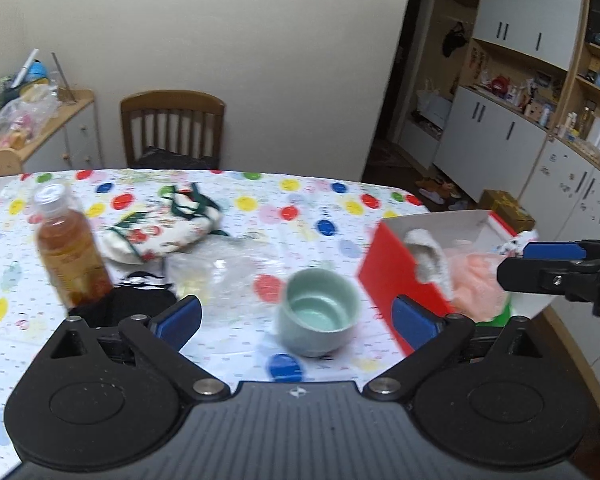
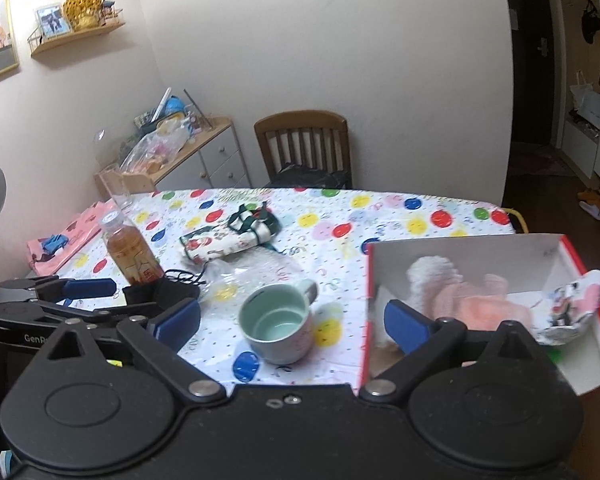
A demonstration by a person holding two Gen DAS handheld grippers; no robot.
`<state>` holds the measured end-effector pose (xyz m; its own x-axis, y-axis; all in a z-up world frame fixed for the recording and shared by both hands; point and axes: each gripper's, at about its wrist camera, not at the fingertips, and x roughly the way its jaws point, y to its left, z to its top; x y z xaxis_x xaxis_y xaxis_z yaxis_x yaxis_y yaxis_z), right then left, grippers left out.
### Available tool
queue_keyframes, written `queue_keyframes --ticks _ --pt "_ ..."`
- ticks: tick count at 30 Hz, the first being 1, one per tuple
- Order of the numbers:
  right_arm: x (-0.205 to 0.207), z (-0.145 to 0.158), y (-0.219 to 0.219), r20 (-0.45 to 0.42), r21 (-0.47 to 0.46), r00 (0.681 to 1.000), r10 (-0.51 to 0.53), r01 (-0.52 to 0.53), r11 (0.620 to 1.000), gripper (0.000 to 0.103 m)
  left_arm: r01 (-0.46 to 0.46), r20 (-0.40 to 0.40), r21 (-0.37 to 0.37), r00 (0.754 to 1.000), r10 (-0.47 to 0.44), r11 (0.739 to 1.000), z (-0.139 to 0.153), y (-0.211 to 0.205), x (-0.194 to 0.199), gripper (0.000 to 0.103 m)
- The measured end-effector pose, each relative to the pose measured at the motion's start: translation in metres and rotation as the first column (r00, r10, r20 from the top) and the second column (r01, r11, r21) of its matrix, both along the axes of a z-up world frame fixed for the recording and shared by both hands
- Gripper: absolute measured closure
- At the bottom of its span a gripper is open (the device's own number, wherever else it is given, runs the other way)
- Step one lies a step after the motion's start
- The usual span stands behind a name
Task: Organize soft objects
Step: 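Withdraw both grippers from the shoebox toward the black mask and plastic bag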
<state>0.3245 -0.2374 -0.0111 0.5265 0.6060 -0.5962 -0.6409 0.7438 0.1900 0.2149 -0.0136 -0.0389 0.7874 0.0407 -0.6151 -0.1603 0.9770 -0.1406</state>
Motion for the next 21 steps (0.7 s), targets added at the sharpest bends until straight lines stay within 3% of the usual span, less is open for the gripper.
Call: queue_keyframes --ticks 12,21 --pt "0.012 -0.019 0.09 -0.039 -0.068 0.998 0.05 -0.053 0.996 0.004 -0.098 -0.007 -0.072 0.995 0.097 0.993 -0.042 0.073 -0.012 0.001" --pt "0.042 -0.044 0.167 -0.058 -0.181 0.992 0.115 -0.124 0.976 0.005 -0.188 -0.082 -0.039 0.979 0.184 0.981 -0.087 0.117 -0.004 0.001"
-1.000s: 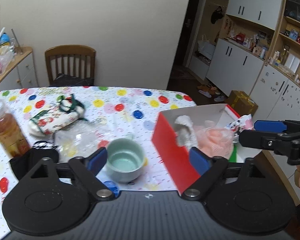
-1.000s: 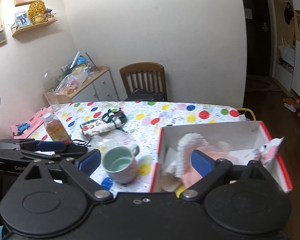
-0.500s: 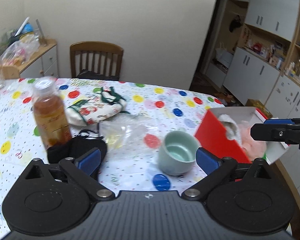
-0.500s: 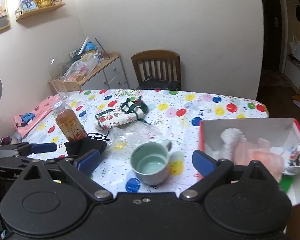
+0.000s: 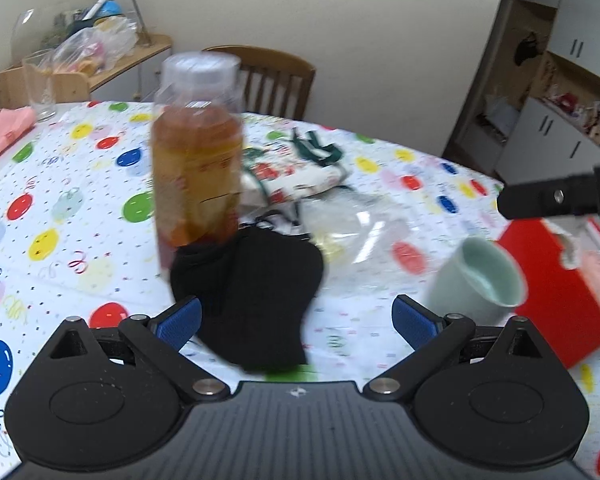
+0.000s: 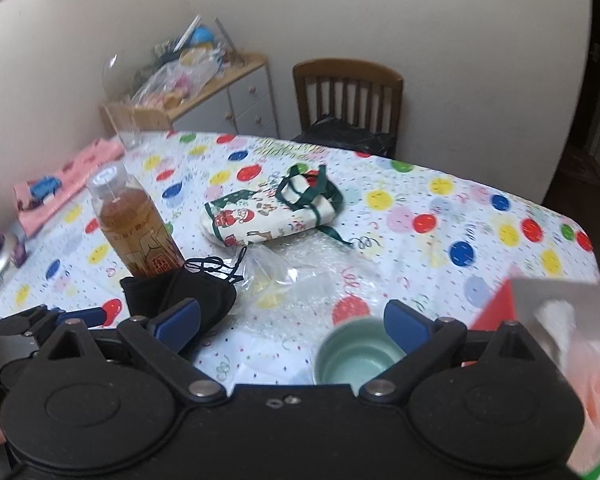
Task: Organize soft objects
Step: 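Grasp the black face mask with the left gripper while the right gripper grasps the clear bag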
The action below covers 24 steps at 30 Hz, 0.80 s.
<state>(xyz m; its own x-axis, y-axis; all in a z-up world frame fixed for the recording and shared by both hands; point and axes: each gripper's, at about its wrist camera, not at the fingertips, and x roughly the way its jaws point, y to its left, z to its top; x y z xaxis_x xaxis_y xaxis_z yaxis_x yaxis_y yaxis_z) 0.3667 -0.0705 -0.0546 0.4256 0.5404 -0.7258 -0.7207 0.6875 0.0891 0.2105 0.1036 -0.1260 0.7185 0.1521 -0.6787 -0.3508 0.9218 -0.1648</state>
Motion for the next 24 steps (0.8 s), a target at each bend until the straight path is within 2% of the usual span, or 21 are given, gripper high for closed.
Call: queue_keyframes --ticks 5,12,15,21,24 --pt "0.017 -0.015 0.035 0.016 -0.05 0.999 0.035 -0.034 0.998 0.008 -0.033 -0.016 0.011 0.999 0.033 0.999 -0.019 0.019 0.005 0.001" --pt "0.038 -0.042 0.08 -0.002 -0.122 0.994 0.105 -0.104 0.987 0.02 -0.023 -0.035 -0.001 0.999 0.023 1.0 -0.039 0.03 0.013 0.001" --pt "0.046 -0.055 0.094 -0.02 -0.154 0.994 0.111 -0.113 0.982 0.025 -0.012 -0.042 0.0 0.999 0.012 1.0 -0.045 0.03 0.017 0.001" --pt "0.056 -0.075 0.114 -0.032 -0.191 0.995 0.098 -0.102 0.976 0.027 -0.001 -0.055 0.0 0.998 0.001 1.0 -0.055 0.029 0.024 0.002" --pt "0.06 -0.082 0.12 -0.042 -0.206 0.995 0.091 -0.098 0.974 0.033 -0.001 -0.055 0.013 0.999 0.002 1.0 -0.056 0.028 0.027 0.002"
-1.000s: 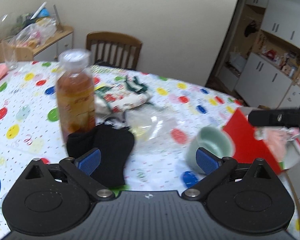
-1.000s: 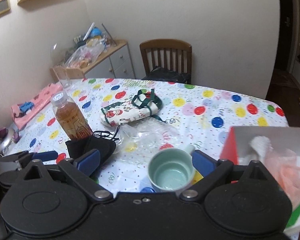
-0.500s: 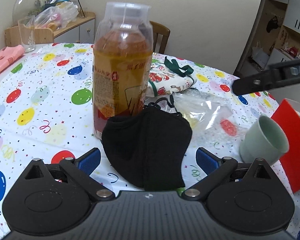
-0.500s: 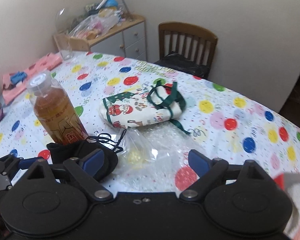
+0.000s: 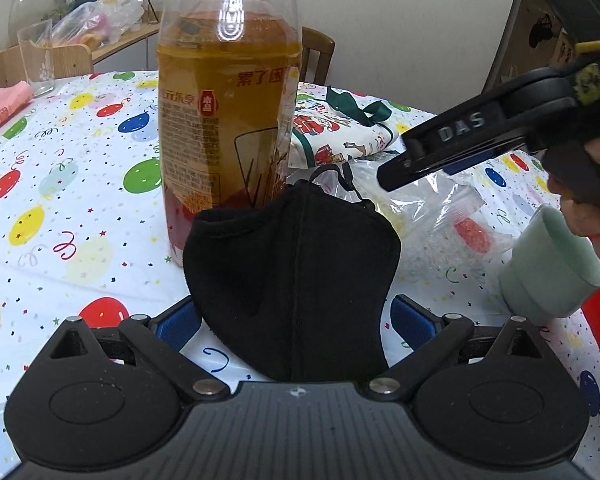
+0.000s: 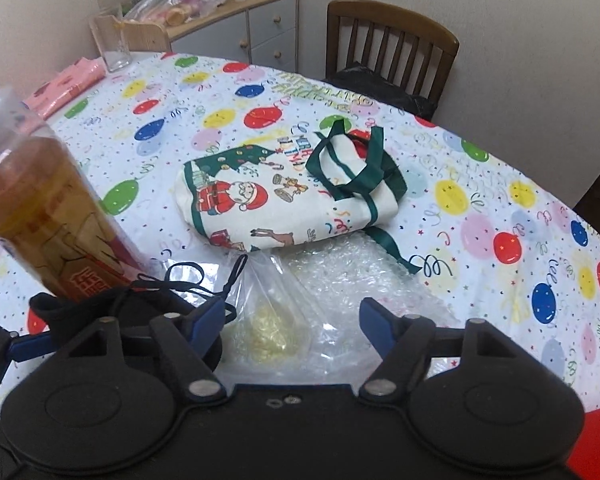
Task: Organize soft objects
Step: 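Grasp the black face mask with the left gripper while the right gripper grasps the clear bag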
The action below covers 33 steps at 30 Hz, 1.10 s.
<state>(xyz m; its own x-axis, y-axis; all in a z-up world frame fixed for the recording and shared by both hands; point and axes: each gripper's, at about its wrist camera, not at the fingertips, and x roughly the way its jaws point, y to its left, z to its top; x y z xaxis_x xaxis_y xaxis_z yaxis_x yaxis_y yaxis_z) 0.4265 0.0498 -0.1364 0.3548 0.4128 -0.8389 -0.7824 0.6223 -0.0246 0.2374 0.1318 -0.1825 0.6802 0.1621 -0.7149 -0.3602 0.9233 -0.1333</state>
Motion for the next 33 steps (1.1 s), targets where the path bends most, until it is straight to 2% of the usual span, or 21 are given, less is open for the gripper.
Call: queue_keyframes --ticks 4,10,11,13,15,17,18,23,33 --pt "0.0 -0.007 0.008 -0.004 -0.023 1.0 0.013 -0.013 1.0 0.045 -0.004 -0.001 0.011 1.0 0.004 1.0 -0.001 -0.001 0.003 0.007" --pt "-0.005 -0.01 0.01 0.007 -0.042 1.0 0.024 -0.024 0.999 0.068 -0.011 -0.004 0.016 1.0 0.011 1.0 0.0 -0.001 0.004 0.024" --pt "-0.005 -0.01 0.009 0.011 -0.043 1.0 0.023 -0.022 0.999 0.07 -0.013 -0.001 0.017 1.0 0.013 1.0 0.0 -0.001 0.004 0.028" --pt "-0.006 -0.01 0.007 0.018 -0.042 1.0 0.013 -0.013 0.999 0.082 -0.014 0.004 0.018 1.0 0.014 1.0 0.001 -0.002 0.004 0.038" --pt "-0.008 -0.008 0.004 0.023 -0.036 1.0 0.008 -0.007 0.999 0.086 -0.01 0.008 0.022 1.0 0.01 1.0 0.002 -0.002 0.004 0.046" --pt "-0.013 -0.006 0.003 0.033 -0.035 0.999 0.016 -0.015 0.999 0.09 -0.006 0.011 0.029 1.0 0.006 1.0 0.004 -0.003 0.003 0.063" --pt "-0.016 -0.005 0.003 0.038 -0.038 0.999 0.021 -0.019 0.999 0.093 -0.006 0.01 0.027 1.0 0.006 1.0 0.004 -0.003 0.003 0.065" --pt "-0.031 0.004 -0.002 0.045 -0.011 0.999 0.015 -0.014 1.0 0.098 -0.007 0.02 -0.004 1.0 0.007 1.0 0.008 -0.003 -0.002 0.076" --pt "-0.063 0.03 -0.028 0.026 0.095 0.999 -0.03 0.028 0.995 0.101 -0.024 0.055 -0.049 0.998 0.027 0.999 0.018 -0.003 -0.028 0.083"
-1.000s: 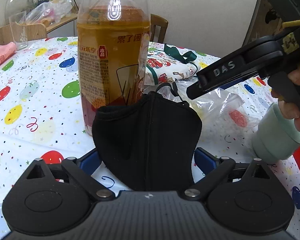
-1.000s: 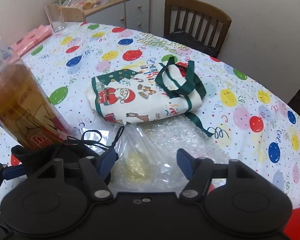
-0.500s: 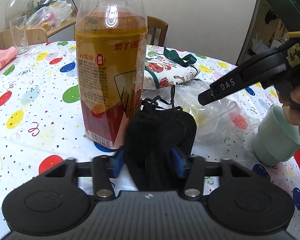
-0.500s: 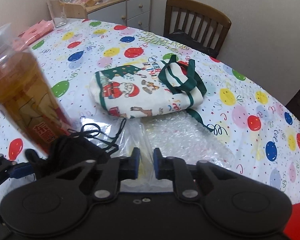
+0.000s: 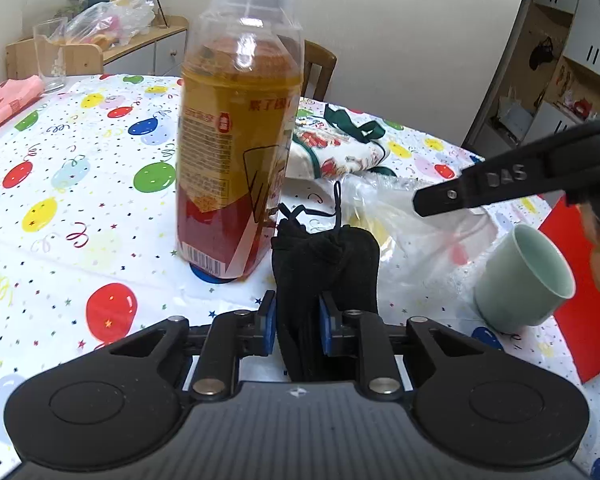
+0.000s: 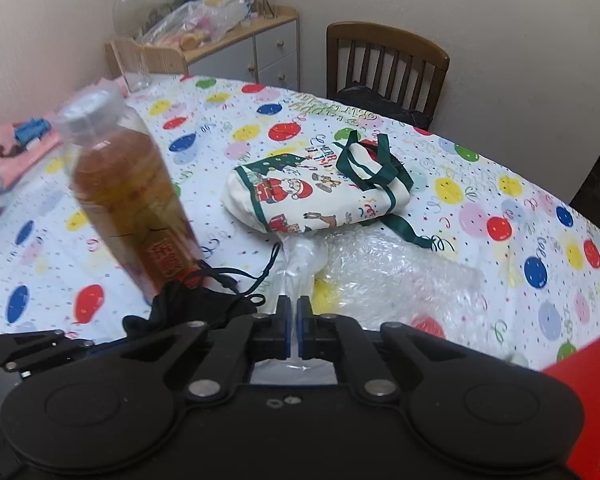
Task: Organize soft objects
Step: 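Grasp the black face mask with the left gripper while the right gripper grasps the clear bag, then lift the black mask with the left gripper while the right gripper lifts the clear plastic bag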
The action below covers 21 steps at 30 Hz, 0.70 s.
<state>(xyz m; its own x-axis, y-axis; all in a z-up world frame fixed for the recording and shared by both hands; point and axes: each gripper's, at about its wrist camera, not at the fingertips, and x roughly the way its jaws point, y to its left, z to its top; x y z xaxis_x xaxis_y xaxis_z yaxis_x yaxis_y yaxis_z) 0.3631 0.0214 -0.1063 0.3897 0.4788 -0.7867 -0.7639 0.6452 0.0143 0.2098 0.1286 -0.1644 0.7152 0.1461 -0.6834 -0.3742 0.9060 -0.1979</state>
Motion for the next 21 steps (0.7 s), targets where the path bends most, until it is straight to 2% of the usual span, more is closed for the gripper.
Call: queue_keyframes --ticks 13,21 --pt "-0.039 0.042 -0.05 0.004 0.114 1.0 -0.006 0.005 0.993 0.102 -0.021 0.081 -0.053 0.996 0.025 0.998 0.035 -0.004 -0.045 0.088" --pt "-0.066 0.064 -0.095 -0.017 0.195 1.0 -0.011 0.014 0.981 0.103 -0.045 0.112 -0.071 0.992 0.053 0.996 0.051 -0.011 -0.07 0.088"
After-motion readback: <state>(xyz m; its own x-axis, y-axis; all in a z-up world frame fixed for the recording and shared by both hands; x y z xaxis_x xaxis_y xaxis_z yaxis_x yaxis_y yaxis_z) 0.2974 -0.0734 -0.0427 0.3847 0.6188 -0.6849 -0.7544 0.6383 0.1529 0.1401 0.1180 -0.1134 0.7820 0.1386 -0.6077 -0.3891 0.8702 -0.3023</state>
